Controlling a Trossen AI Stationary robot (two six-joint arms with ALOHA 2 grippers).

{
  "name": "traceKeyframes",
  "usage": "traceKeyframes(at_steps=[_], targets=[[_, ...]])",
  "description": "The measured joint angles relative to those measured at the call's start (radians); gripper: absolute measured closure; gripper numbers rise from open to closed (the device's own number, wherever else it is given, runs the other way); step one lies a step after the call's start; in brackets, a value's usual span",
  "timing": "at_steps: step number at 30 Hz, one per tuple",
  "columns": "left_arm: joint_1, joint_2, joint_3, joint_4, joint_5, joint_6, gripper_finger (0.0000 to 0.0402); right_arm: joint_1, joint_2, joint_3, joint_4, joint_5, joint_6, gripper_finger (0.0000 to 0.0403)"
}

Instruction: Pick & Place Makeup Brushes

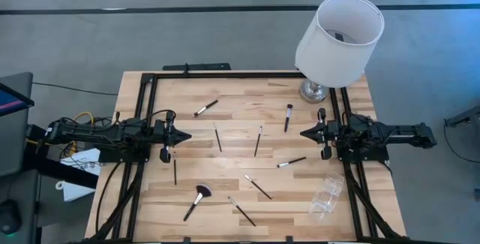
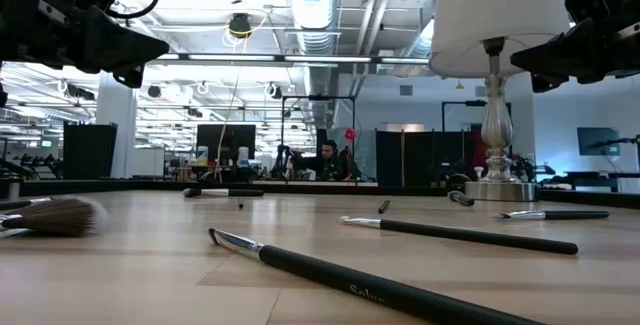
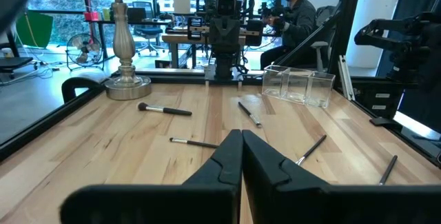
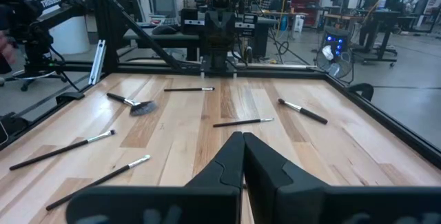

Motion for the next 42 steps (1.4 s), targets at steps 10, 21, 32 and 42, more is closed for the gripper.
traceKeyframes(at_steps=[10, 21, 32, 42], targets=[[0.001, 0.000, 0.000, 0.064, -0.073, -0.304, 0.0396, 0.000, 0.000, 0.000, 0.000, 0.000, 0.000, 0.0402], [0.000, 0.000, 0.000, 0.349, -0.221, -0.179, 0.0396, 0.000, 0.000, 0.000, 0.000, 0.000, 0.000, 0.0402], [0.000, 0.059, 0.000, 0.601, -0.154, -0.250, 0.0396, -0.012, -0.001, -0.005, 0.188, 0.025, 0.053, 0.0402], [-0.101, 0.515, 0.228, 0.535, -0.012, -0.255, 0.0396, -0.012, 0.000, -0.002, 0.500, 0.026, 0.171, 0.0402]])
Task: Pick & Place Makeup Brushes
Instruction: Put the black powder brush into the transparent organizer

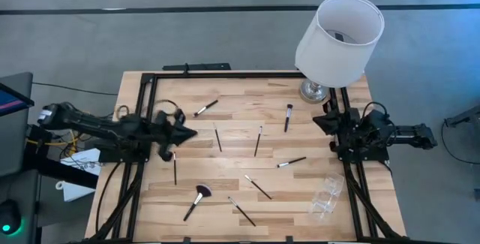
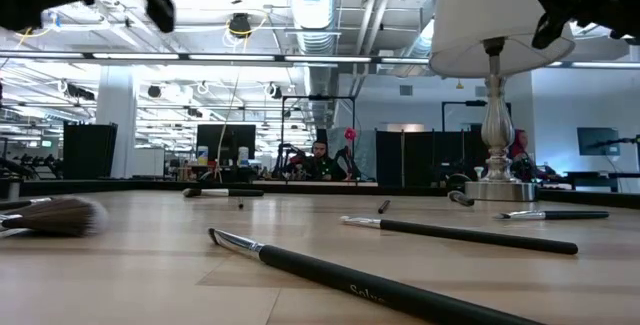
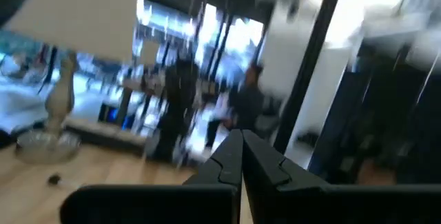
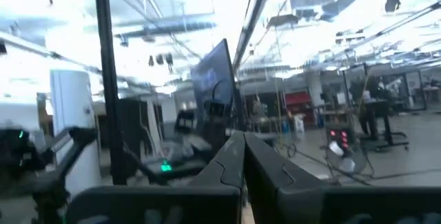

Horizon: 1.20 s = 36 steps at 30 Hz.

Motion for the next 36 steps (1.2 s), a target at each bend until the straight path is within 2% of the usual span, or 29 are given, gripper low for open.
traceKeyframes(at_steps=[4, 7, 10, 13, 15, 20, 22, 26, 29, 31, 36], targets=[[-0.021, 0.188, 0.089, -0.070, -0.091, 0.054, 0.0396, 0.000, 0.000, 0.000, -0.010, 0.012, 0.065, 0.0402], [-0.010, 0.289, 0.111, -0.070, -0.106, 0.056, 0.0396, 0.001, 0.024, 0.000, -0.033, 0.070, 0.153, 0.0402], [0.001, 0.347, 0.119, -0.057, -0.106, 0.083, 0.0396, -0.001, 0.070, 0.000, -0.022, 0.220, 0.166, 0.0402], [0.018, 0.377, 0.120, -0.017, -0.106, 0.181, 0.0396, -0.015, 0.112, 0.001, 0.026, 0.487, 0.134, 0.0402], [0.038, 0.378, 0.120, 0.018, -0.106, 0.203, 0.0396, -0.027, 0.143, 0.002, 0.032, 0.554, 0.185, 0.0402], [0.041, 0.362, 0.110, 0.020, -0.107, 0.105, 0.0396, -0.032, 0.227, 0.002, 0.059, 0.369, 0.221, 0.0402], [0.026, 0.364, 0.107, -0.022, -0.108, 0.080, 0.0396, -0.022, 0.270, 0.002, 0.070, 0.328, 0.222, 0.0402], [-0.021, 0.394, 0.107, -0.044, -0.131, 0.023, 0.0396, -0.005, 0.365, 0.001, 0.124, 0.323, 0.214, 0.0402], [-0.048, 0.402, 0.107, -0.085, -0.232, 0.052, 0.0396, -0.007, 0.446, 0.002, 0.239, 0.319, 0.214, 0.0402], [-0.055, 0.402, 0.107, -0.121, -0.264, 0.039, 0.0396, 0.000, 0.495, 0.003, 0.286, 0.312, 0.210, 0.0402], [-0.104, 0.403, 0.107, -0.155, -0.305, -0.029, 0.0383, 0.033, 0.645, 0.085, 0.224, 0.324, 0.221, 0.0402]])
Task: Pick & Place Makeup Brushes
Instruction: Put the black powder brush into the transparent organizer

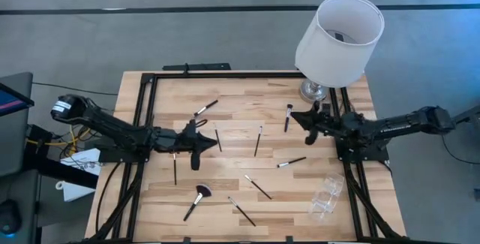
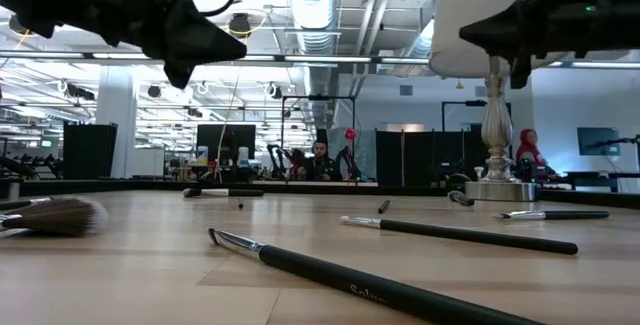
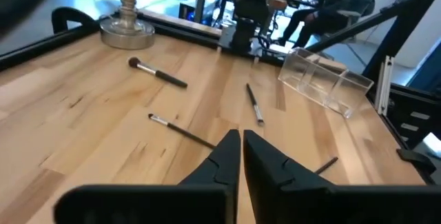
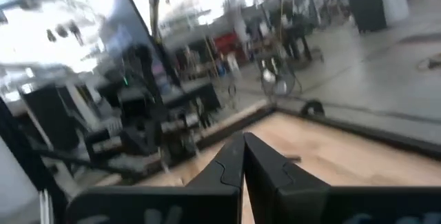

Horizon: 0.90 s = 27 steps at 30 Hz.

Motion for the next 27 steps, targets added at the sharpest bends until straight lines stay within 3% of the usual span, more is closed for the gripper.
traceKeyframes(at_steps=[7, 11, 14, 19, 22, 27], targets=[[-0.056, -0.002, 0.000, 0.065, -0.063, 0.091, 0.0366, 0.066, 0.322, 0.265, -0.267, 0.232, 0.028, 0.0401], [-0.059, -0.025, 0.000, 0.086, -0.059, 0.133, 0.0364, 0.082, 0.511, 0.439, -0.531, 0.362, 0.188, 0.0387], [-0.059, -0.044, 0.000, 0.092, -0.012, 0.188, 0.0365, 0.071, 0.649, 0.528, -0.701, 0.403, 0.339, 0.0357], [-0.059, -0.056, 0.000, 0.189, 0.120, 0.325, 0.0370, 0.010, 0.843, 0.612, -0.867, 0.392, 0.663, 0.0296], [-0.055, -0.059, 0.000, 0.278, 0.218, 0.412, 0.0372, -0.021, 0.927, 0.653, -0.946, 0.335, 0.739, 0.0271], [-0.011, -0.150, 0.000, 0.298, 0.280, 0.446, 0.0373, -0.092, 0.982, 0.729, -1.165, 0.244, 0.834, 0.0255]])
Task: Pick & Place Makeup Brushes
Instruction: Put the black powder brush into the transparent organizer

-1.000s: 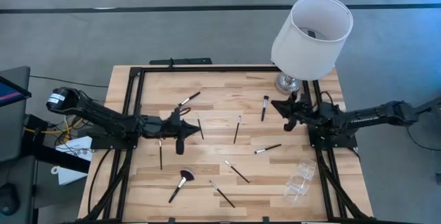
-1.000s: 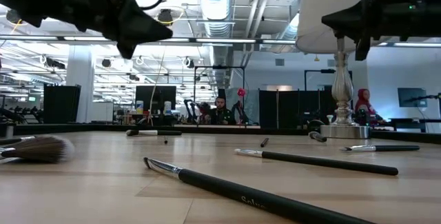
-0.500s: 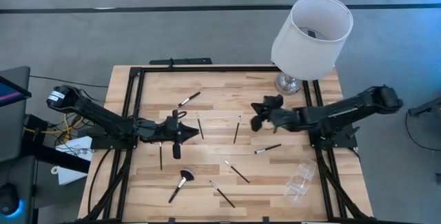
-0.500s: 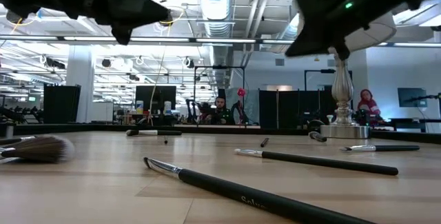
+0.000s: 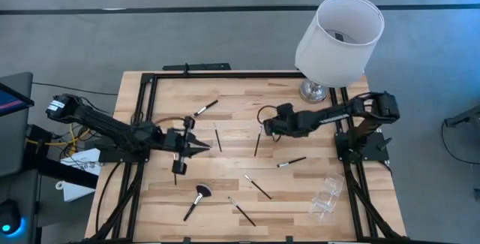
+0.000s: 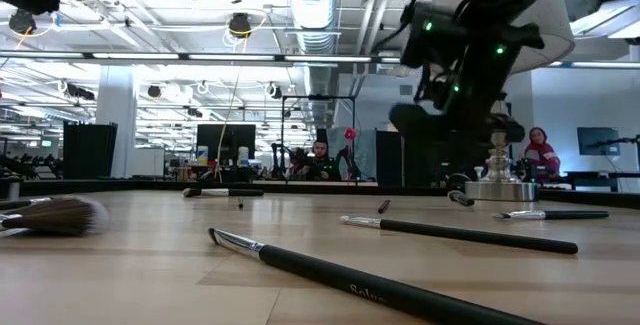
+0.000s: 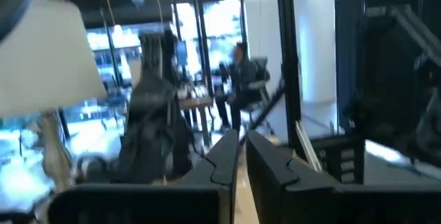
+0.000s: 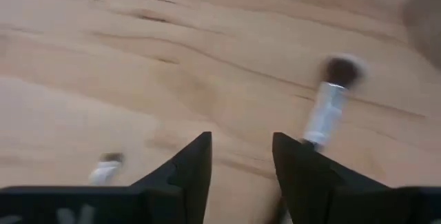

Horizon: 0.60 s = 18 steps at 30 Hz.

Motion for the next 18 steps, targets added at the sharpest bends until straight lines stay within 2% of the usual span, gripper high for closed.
traceKeyframes(at_steps=[3, 7, 9, 13, 18], targets=[[0.040, -0.092, 0.000, -0.037, 0.069, -0.002, 0.0374, -0.036, -0.006, 0.034, -0.085, -0.044, 0.006, 0.0256], [0.088, -0.219, 0.000, -0.124, 0.159, -0.005, 0.0374, -0.059, -0.036, 0.056, -0.165, -0.043, 0.013, 0.0261], [0.114, -0.276, 0.000, -0.153, 0.164, -0.005, 0.0374, -0.083, -0.039, 0.055, -0.187, -0.053, 0.015, 0.0262], [0.173, -0.358, 0.000, -0.230, 0.164, -0.005, 0.0374, -0.139, -0.023, 0.054, -0.162, -0.148, 0.002, 0.0261], [0.246, -0.382, 0.000, -0.296, 0.166, -0.029, 0.0374, -0.186, -0.003, 0.055, -0.146, -0.203, -0.028, 0.0266]])
